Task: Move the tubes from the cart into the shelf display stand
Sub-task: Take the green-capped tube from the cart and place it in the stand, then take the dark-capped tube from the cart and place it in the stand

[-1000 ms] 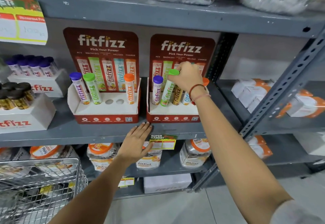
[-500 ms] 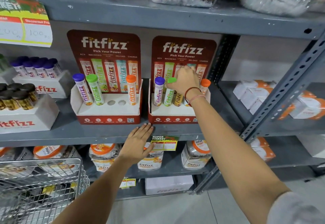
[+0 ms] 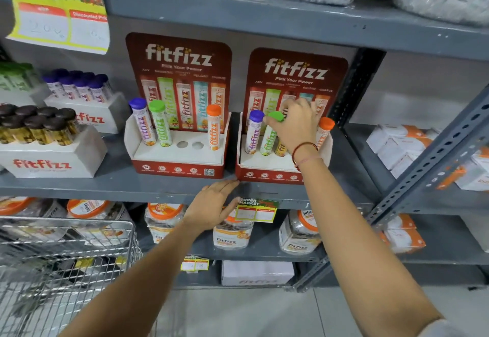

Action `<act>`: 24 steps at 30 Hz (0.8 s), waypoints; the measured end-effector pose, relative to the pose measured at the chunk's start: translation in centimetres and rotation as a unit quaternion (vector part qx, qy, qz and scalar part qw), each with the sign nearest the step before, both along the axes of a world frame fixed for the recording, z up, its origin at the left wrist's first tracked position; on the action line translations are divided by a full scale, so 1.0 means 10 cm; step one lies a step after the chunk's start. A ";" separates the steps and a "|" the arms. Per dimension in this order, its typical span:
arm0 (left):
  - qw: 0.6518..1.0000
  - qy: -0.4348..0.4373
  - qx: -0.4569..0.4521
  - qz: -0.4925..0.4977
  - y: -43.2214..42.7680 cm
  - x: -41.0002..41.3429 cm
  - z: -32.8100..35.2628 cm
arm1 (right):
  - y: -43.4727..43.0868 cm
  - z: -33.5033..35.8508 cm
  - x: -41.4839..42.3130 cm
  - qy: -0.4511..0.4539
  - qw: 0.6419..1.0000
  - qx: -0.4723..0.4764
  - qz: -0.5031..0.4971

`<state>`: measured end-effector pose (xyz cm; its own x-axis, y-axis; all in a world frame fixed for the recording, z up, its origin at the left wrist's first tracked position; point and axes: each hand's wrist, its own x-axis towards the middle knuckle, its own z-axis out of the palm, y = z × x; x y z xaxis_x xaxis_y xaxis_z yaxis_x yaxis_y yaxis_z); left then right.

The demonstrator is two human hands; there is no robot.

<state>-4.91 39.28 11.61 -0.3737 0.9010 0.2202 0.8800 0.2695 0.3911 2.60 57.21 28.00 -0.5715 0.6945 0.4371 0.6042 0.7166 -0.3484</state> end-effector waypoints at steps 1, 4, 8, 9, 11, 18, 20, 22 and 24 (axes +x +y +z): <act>0.999 -0.002 0.031 0.014 -0.06 -0.02 0.06 | -0.08 -0.03 0.00 0.039 0.999 0.011 0.001; 0.993 0.009 0.100 0.066 -0.36 -0.07 0.15 | -0.43 -0.17 -0.05 0.138 0.989 0.036 0.037; 0.979 0.007 0.113 0.170 -1.00 -0.20 0.13 | -1.04 -0.44 -0.28 0.181 0.974 0.016 0.138; 0.974 0.006 0.113 0.195 -1.19 -0.22 0.10 | -1.20 -0.53 -0.36 0.176 0.971 0.003 0.162; 0.962 0.001 0.107 0.250 -1.59 -0.23 0.03 | -1.53 -0.70 -0.50 0.154 0.965 -0.020 0.210; 0.893 -0.052 0.036 0.445 -2.92 0.09 -0.42 | -2.56 -1.44 -0.85 0.011 0.918 -0.074 0.389; 0.870 -0.065 0.007 0.488 -3.22 0.23 -0.58 | -2.83 -1.71 -0.91 -0.058 0.898 -0.081 0.428; 0.855 -0.085 -0.015 0.511 -3.43 0.36 -0.71 | -3.07 -1.97 -0.97 -0.124 0.872 -0.089 0.465; 0.850 -0.103 -0.040 0.515 -3.56 0.44 -0.83 | -3.27 -2.24 -1.04 -0.200 0.842 -0.107 0.489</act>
<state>-0.47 3.65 3.33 -0.9966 0.0821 0.0091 0.0773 0.8884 0.4526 -7.80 24.51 5.62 -0.9879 -0.1551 -0.0022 -0.1383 0.8868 -0.4411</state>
